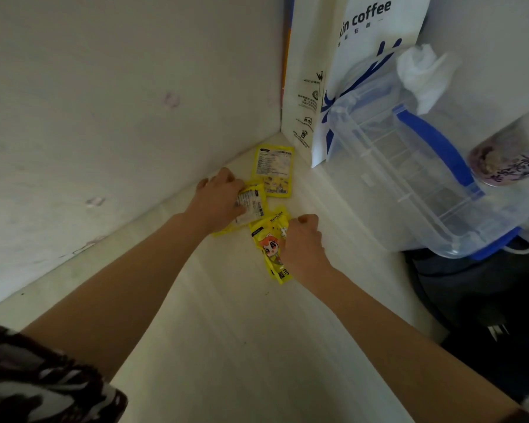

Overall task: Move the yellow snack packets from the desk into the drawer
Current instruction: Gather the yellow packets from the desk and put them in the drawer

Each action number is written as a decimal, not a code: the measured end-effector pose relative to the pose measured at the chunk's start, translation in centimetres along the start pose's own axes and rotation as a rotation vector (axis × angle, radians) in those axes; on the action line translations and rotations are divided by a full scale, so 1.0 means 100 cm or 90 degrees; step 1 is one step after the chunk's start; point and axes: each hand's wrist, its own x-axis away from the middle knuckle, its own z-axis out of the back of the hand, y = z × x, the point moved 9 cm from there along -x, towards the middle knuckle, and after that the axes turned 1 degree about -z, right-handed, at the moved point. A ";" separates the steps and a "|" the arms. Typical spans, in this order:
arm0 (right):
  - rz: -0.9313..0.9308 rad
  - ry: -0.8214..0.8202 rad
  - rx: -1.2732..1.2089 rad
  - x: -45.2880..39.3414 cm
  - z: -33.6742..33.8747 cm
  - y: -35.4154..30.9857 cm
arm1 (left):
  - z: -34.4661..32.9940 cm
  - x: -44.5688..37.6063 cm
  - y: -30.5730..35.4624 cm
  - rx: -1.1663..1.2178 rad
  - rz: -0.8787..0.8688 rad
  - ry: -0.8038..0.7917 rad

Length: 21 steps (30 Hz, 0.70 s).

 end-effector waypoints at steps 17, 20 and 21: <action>-0.027 -0.031 -0.220 0.002 0.042 0.027 | 0.022 0.046 -0.048 0.274 0.230 0.100; 0.020 0.011 -0.287 -0.014 0.062 0.009 | 0.035 0.031 -0.045 0.331 0.246 0.147; 0.027 0.024 -0.303 -0.022 0.067 0.003 | 0.035 0.026 -0.043 0.370 0.259 0.156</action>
